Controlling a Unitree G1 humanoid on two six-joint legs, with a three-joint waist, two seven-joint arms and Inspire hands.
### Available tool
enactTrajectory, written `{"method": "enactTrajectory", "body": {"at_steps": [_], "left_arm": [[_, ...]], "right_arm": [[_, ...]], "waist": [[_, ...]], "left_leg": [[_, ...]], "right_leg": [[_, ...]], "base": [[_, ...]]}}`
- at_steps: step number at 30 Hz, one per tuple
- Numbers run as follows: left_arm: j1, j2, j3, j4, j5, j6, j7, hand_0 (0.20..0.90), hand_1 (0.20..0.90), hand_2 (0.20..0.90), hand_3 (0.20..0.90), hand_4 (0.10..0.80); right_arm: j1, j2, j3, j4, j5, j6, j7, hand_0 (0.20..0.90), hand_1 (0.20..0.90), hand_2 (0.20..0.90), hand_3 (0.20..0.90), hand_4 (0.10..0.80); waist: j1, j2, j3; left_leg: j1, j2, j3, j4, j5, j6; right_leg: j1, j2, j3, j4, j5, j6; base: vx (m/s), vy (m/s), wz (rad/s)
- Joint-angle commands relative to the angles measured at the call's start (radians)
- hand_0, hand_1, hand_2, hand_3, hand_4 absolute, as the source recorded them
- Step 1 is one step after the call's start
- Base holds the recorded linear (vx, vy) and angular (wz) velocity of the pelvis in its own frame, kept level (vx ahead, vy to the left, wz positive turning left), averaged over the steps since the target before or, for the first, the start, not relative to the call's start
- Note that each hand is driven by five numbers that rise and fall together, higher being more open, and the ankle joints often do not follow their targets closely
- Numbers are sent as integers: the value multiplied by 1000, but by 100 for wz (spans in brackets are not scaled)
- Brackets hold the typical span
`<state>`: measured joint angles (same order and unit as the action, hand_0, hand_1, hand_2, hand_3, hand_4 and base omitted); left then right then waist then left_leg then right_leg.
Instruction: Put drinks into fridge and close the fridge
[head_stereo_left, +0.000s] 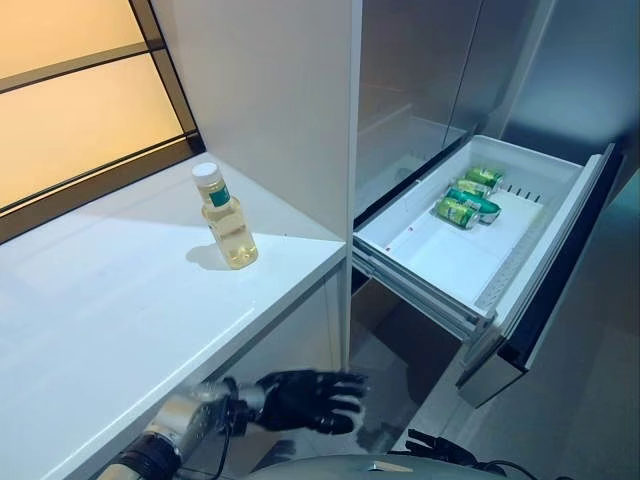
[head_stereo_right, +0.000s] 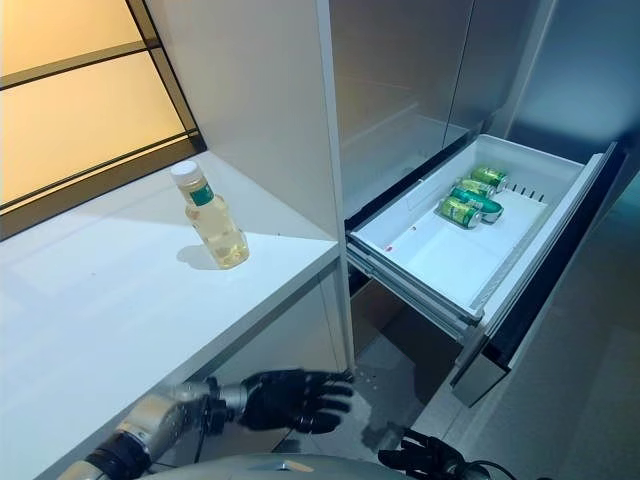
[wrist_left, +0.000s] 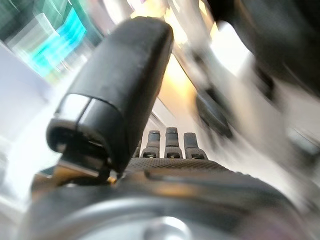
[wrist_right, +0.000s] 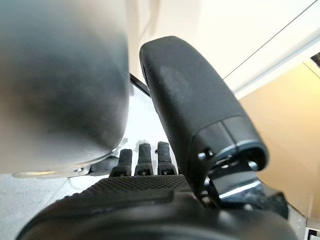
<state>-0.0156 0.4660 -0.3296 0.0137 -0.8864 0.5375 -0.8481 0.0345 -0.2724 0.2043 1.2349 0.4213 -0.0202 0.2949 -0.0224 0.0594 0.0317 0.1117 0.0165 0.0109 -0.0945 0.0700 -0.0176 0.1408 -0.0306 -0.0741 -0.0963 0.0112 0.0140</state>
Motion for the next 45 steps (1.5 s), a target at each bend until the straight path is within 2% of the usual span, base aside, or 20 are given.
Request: {"method": "enactTrajectory", "body": {"at_steps": [1, 7, 10, 12, 13, 14, 16, 18, 20, 21, 24, 26, 28, 29, 36, 45], "left_arm": [[-200, -28, 166, -115, -362, -93, -62, 900, 900, 900, 900, 800], [-261, -71, 247, -225, -559, -188, 4, 900, 900, 900, 900, 800], [-285, -86, 271, -272, -599, -251, 36, 900, 900, 900, 900, 800], [-299, -81, 282, -321, -591, -374, 71, 900, 900, 900, 900, 800], [-305, -73, 291, -332, -563, -451, 104, 900, 900, 900, 900, 800], [-313, -57, 309, -353, -503, -581, 188, 900, 900, 900, 900, 800], [-318, -43, 354, -365, -321, -771, 276, 900, 900, 900, 900, 800], [-325, -25, 411, -380, -169, -889, 333, 900, 900, 900, 900, 800], [-327, -20, 442, -398, -56, -940, 389, 900, 900, 900, 900, 800], [-329, -13, 456, -409, 59, -977, 453, 900, 900, 900, 900, 800], [-337, -5, 454, -403, 245, -974, 583, 900, 900, 900, 900, 800], [-340, -1, 445, -390, 306, -962, 639, 900, 900, 900, 900, 800], [-342, 8, 435, -368, 353, -936, 688, 900, 900, 900, 900, 800], [-343, 14, 421, -344, 373, -880, 735, 900, 900, 900, 900, 800], [-318, 43, 383, -233, 364, -839, 794, 900, 900, 900, 900, 800], [-278, 23, 387, -171, 302, -812, 797, 900, 900, 900, 900, 800]], "right_arm": [[-25, 30, 8, 9, 17, -53, 4, 900, 900, 900, 900, 800], [-7, 61, 27, 16, 31, -64, -21, 900, 900, 900, 900, 800], [0, 73, 33, 13, 30, -66, -31, 900, 900, 900, 900, 800], [5, 77, 34, 8, 30, -65, -37, 900, 900, 900, 900, 800], [7, 79, 33, 7, 29, -66, -39, 900, 900, 900, 900, 800], [11, 82, 33, 3, 31, -65, -42, 900, 900, 900, 900, 800], [19, 87, 31, -5, 33, -63, -48, 900, 900, 900, 900, 800], [25, 93, 28, 4, 35, -71, -47, 900, 900, 900, 900, 800], [26, 98, 28, 11, 36, -77, -46, 900, 900, 900, 900, 800], [24, 101, 29, 11, 38, -76, -51, 900, 900, 900, 900, 800], [12, 105, 34, 13, 49, -71, -53, 900, 900, 900, 900, 800], [8, 106, 37, 11, 54, -69, -53, 900, 900, 900, 900, 800], [3, 108, 39, 10, 54, -65, -53, 900, 900, 900, 900, 800], [-2, 108, 44, 13, 57, -65, -53, 900, 900, 900, 900, 800], [-8, 96, 40, 22, 53, -58, -46, 900, 900, 900, 900, 800], [-9, 76, 23, 13, 36, -42, -34, 900, 900, 900, 900, 800]], "waist": [[5, -21, -28], [1, -35, -43], [-3, -39, -47], [-4, -42, -50], [-4, -43, -51], [-1, -45, -53], [6, -50, -55], [15, -56, -62], [21, -60, -65], [27, -62, -68], [35, -66, -71], [36, -67, -71], [36, -67, -71], [36, -65, -69], [35, -60, -64], [32, -60, -55]], "left_leg": [[27, -33, 48, 7, -96, 44], [37, -31, 46, 7, -104, 41], [38, -32, 46, 7, -106, 42], [38, -31, 46, 7, -106, 41], [38, -31, 45, 7, -106, 41], [38, -31, 44, 7, -106, 41], [37, -31, 40, 7, -105, 40], [35, -32, 30, 7, -105, 39], [31, -31, 24, 7, -104, 37], [28, -32, 19, 7, -103, 36], [22, -33, 9, 7, -99, 36], [21, -34, 7, 7, -98, 36], [21, -33, 8, 7, -97, 36], [20, -34, 8, 7, -95, 37], [23, -35, 12, 7, -93, 38], [29, -32, 20, 7, -93, 36]], "right_leg": [[-20, -19, -2, 9, 44, 38], [-10, -21, -1, 9, 36, 36], [-9, -21, 0, 9, 34, 35], [-8, -21, -2, 9, 33, 34], [-8, -21, -3, 9, 32, 33], [-7, -21, -4, 9, 30, 33], [-5, -21, -8, 9, 26, 32], [-5, -18, -12, 9, 21, 30], [-6, -17, -16, 9, 17, 28], [-7, -17, -20, 9, 15, 27], [-8, -15, -27, 9, 15, 26], [-8, -15, -30, 9, 16, 25], [-7, -15, -32, 9, 17, 26], [-8, -15, -32, 9, 18, 26], [-6, -15, -31, 9, 20, 28], [-2, -15, -27, 9, 21, 27]], "base": [[26, -29, 4], [25, -18, 0], [0, 0, 0], [0, 0, 0], [0, 0, 0], [0, 0, 0], [0, 0, 0], [0, 0, 0], [-2, -7, 3], [-14, -15, 14], [-16, -12, 12], [-9, -7, 5], [-5, 1, 2], [-14, 7, 3], [0, 0, 0], [0, 0, 0]]}}
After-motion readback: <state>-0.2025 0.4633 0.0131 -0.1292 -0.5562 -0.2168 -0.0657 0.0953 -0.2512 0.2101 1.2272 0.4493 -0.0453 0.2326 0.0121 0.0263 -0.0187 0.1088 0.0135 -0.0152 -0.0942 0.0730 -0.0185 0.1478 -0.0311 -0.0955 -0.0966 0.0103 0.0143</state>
